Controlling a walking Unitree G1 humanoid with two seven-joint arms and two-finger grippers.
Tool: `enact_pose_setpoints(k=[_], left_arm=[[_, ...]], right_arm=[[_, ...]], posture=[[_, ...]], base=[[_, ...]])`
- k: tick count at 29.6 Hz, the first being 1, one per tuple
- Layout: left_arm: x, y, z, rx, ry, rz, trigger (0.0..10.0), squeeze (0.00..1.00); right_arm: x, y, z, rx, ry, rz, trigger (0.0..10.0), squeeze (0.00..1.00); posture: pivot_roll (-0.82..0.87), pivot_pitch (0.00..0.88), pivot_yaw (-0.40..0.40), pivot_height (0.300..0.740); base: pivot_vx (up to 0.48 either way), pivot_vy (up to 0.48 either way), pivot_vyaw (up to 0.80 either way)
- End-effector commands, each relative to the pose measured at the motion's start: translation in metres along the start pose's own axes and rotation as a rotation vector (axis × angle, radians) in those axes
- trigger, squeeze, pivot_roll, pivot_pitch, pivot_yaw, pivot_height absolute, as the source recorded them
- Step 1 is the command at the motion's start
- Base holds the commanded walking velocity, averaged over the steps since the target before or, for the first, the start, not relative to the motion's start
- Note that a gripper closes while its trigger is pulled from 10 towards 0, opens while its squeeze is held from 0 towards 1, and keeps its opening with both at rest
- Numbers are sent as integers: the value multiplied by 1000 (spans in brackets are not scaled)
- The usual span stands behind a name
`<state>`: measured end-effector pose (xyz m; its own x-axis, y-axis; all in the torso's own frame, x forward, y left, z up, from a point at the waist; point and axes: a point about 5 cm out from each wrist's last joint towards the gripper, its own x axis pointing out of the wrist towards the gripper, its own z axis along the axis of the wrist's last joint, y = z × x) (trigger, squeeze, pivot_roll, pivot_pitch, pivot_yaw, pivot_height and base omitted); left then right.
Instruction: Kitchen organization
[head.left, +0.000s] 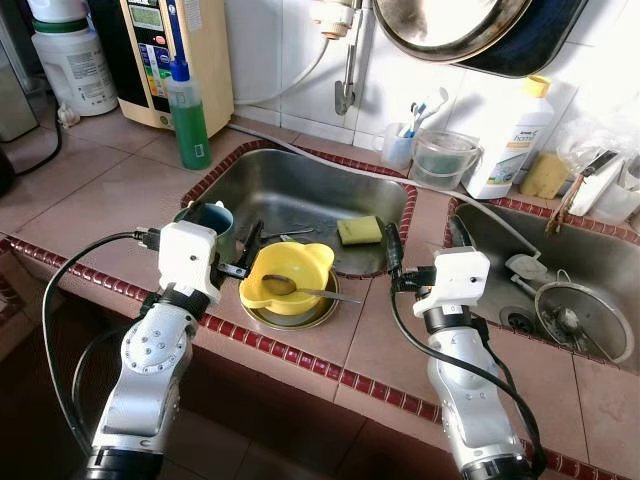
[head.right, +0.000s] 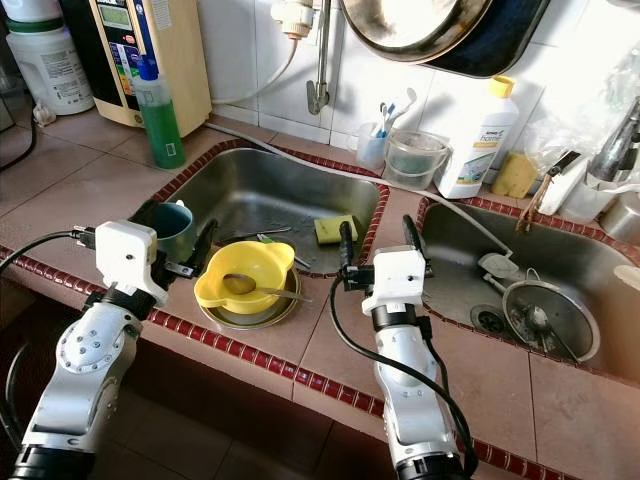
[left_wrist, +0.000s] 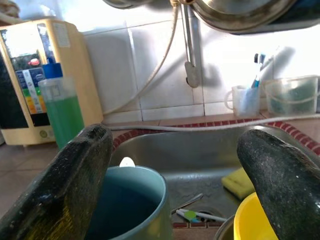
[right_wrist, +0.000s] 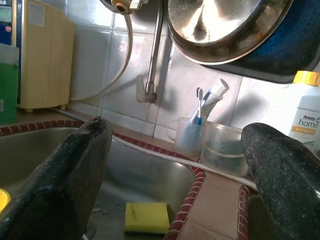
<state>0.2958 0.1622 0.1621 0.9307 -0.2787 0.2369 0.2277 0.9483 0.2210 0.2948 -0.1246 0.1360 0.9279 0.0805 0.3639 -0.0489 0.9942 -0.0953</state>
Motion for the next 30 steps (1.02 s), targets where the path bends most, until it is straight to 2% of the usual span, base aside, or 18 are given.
enact_pose_setpoints(k=[1,10,12,17,19,24,27,30], left_arm=[[4,-1,7,5,-13,-36,10000,0],[9,0,4,29,78,-126,10000,0],[14,2,5,39,114,-130,10000,0],[24,8,15,29,134,-133,10000,0],[31,14,21,49,143,-132,10000,0],[35,22,28,85,159,-156,10000,0],[36,26,30,81,152,-145,10000,0],[37,35,29,44,169,-98,10000,0]], right_arm=[[0,-1,3,5,-13,-1,10000,0],[1,0,5,9,-14,7,10000,0],[1,0,5,10,-14,8,10000,0],[0,0,5,10,-11,6,10000,0],[-2,0,4,12,-7,1,10000,0],[-3,1,4,13,-5,-2,10000,0],[-3,1,4,14,-4,-3,10000,0],[-3,1,4,15,-4,-6,10000,0]], posture=[[-186,0,-24,740],[-189,9,-18,740],[-191,13,-14,740],[-193,16,-10,740],[-195,21,-5,740],[-194,22,2,740],[-194,22,2,740],[-194,22,3,740]], base=[[0,0,0],[0,0,0],[0,0,0],[0,0,0],[0,0,0],[0,0,0],[0,0,0],[0,0,0]])
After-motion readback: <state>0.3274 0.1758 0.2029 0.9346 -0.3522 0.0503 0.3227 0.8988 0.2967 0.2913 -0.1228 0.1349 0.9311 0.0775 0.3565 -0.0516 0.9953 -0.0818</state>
